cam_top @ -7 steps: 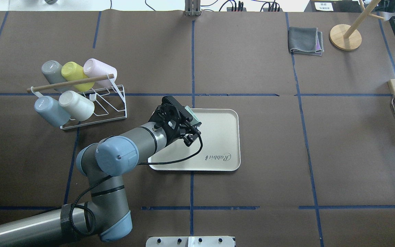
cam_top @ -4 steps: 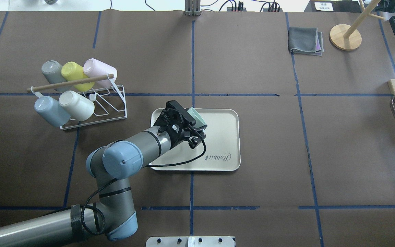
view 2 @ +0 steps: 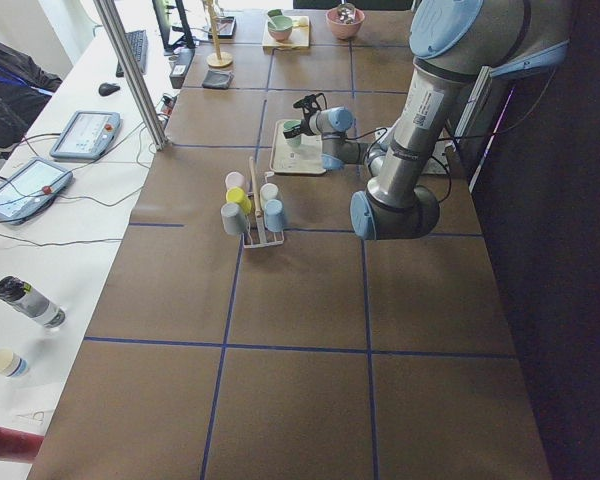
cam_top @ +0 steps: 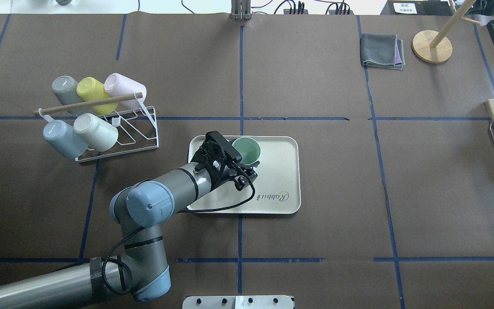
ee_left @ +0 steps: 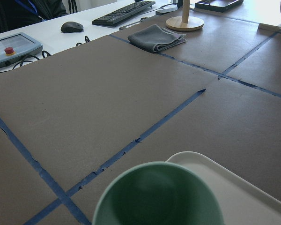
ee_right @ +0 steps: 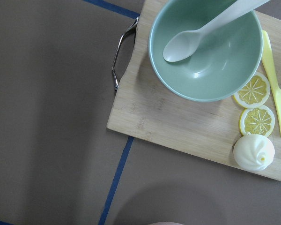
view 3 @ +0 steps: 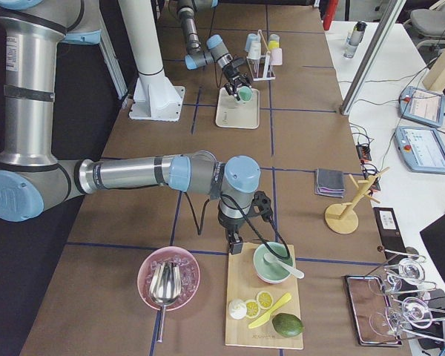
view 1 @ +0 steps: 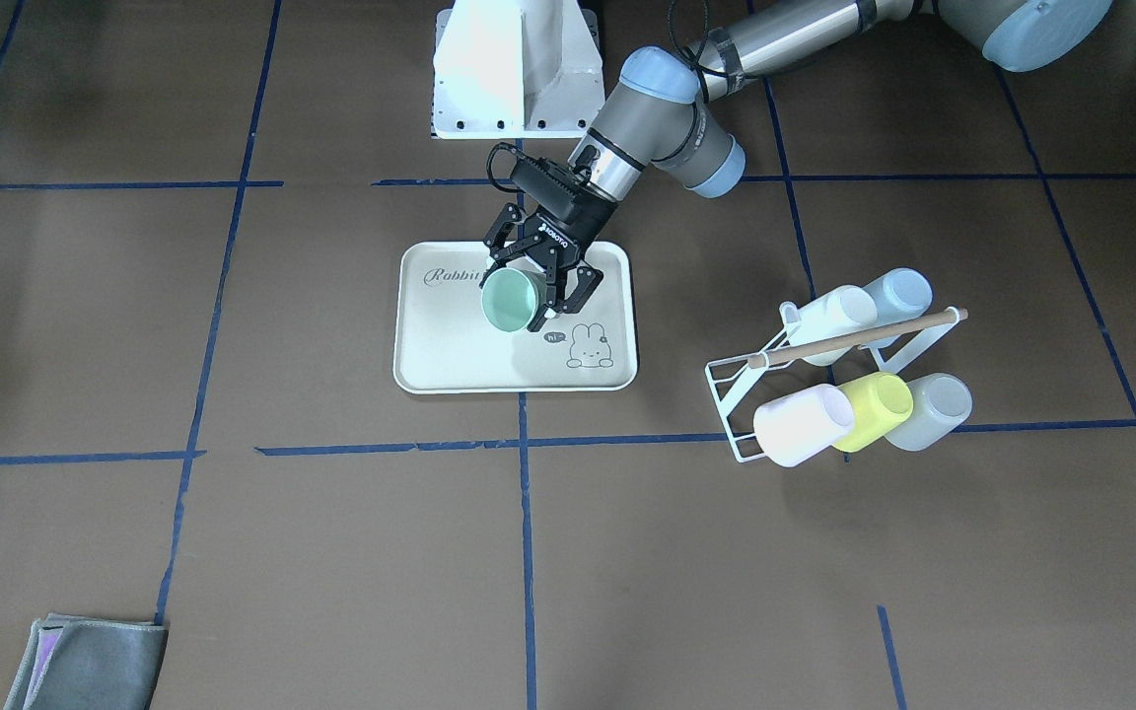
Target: Pick up and place green cup on tray
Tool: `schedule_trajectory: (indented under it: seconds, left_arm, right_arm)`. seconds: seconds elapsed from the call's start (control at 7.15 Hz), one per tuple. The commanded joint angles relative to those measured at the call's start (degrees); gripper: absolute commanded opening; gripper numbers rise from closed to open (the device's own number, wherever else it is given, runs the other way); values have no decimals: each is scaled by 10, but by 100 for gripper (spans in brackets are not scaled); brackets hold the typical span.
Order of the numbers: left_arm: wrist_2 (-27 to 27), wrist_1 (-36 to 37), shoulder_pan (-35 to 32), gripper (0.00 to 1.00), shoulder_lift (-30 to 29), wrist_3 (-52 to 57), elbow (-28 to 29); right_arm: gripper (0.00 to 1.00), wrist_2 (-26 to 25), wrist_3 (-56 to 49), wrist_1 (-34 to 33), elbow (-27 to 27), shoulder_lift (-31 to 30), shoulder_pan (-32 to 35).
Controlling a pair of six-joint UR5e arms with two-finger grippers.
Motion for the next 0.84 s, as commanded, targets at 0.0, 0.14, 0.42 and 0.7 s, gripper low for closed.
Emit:
schedule_trajectory:
  seconds: [0.0,0.14,0.42,0.7]
  left_arm:
    - [-1,-2,1,86,0,0,4]
    - [-1,-2,1,86,-1,0,4]
    - [-2,-2,1,87,-2,0,10]
    - [-1,-2,1,99,-2,2,10]
  right_arm:
    - [100,0,0,0,0,1,0]
    - [100,0,0,1,0,1,0]
    - [100,0,0,0,0,1,0]
    - [100,0,0,0,0,1,0]
